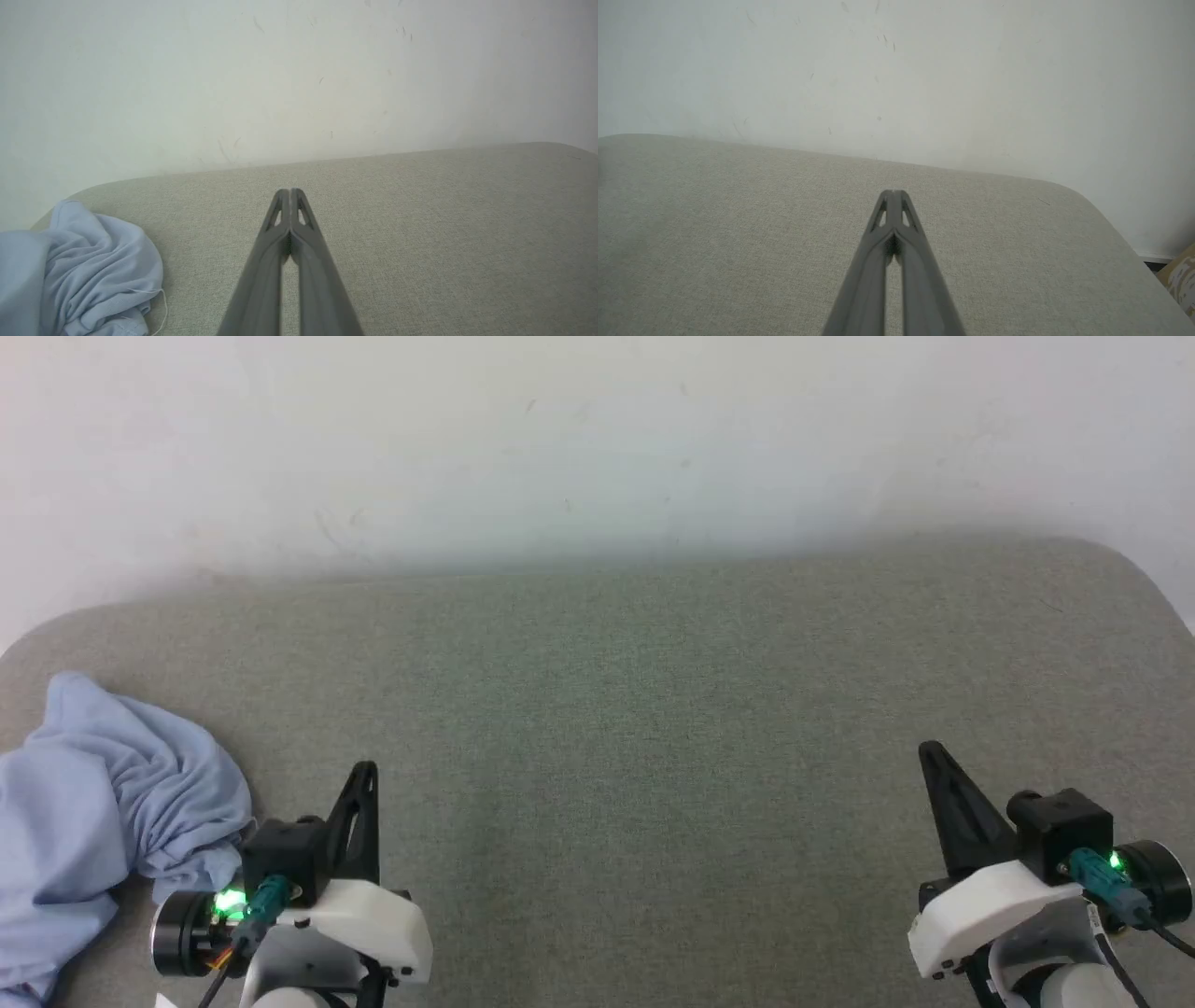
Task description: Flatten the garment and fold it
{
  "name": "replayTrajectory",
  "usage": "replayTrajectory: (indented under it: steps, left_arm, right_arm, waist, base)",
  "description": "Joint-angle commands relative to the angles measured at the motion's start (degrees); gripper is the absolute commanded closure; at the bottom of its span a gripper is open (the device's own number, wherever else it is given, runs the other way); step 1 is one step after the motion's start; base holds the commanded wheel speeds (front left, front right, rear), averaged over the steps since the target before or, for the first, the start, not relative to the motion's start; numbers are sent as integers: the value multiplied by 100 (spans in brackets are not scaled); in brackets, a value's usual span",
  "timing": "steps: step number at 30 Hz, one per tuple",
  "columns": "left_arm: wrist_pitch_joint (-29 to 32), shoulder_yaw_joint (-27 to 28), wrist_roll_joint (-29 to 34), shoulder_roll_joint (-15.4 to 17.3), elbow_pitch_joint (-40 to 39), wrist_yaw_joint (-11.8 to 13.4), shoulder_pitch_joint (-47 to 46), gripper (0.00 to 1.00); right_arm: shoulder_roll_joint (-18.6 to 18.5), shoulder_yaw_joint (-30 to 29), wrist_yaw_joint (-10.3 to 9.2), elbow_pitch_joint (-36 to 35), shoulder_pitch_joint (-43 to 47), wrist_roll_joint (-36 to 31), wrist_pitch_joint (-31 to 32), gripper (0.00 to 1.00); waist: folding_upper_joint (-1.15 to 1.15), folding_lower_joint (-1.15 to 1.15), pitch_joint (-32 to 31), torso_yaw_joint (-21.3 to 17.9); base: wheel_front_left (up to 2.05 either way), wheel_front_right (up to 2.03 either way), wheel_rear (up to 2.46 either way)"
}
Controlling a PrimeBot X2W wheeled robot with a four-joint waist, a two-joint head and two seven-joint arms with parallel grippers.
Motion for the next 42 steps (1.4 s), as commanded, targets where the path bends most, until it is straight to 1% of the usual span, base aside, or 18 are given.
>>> replayTrajectory:
  steps: [1, 29, 30, 42]
  left_arm:
    - [-2, 25, 37, -12, 10, 38, -20, 100]
    - [-2, 25, 37, -12, 10, 38, -20, 100]
    - [1, 0, 0, 0, 0, -1, 0, 0]
    - [-120, -66, -129, 0, 57, 16, -37, 0]
  right_arm:
    - [19, -13, -5, 7, -49, -43, 3, 100]
    - [19, -13, -5, 7, -49, -43, 3, 100]
    - [0, 0, 0, 1, 0, 0, 0, 0]
    - [-1, -43, 0, 107, 1, 71, -116, 0]
  waist:
    - [0, 0, 0, 0]
    - [0, 0, 0, 0]
    - [0, 0, 0, 0]
    - [0, 0, -4, -4]
  base:
    - [0, 0, 0]
    - [0, 0, 0]
    - [0, 0, 0]
    - [0, 0, 0]
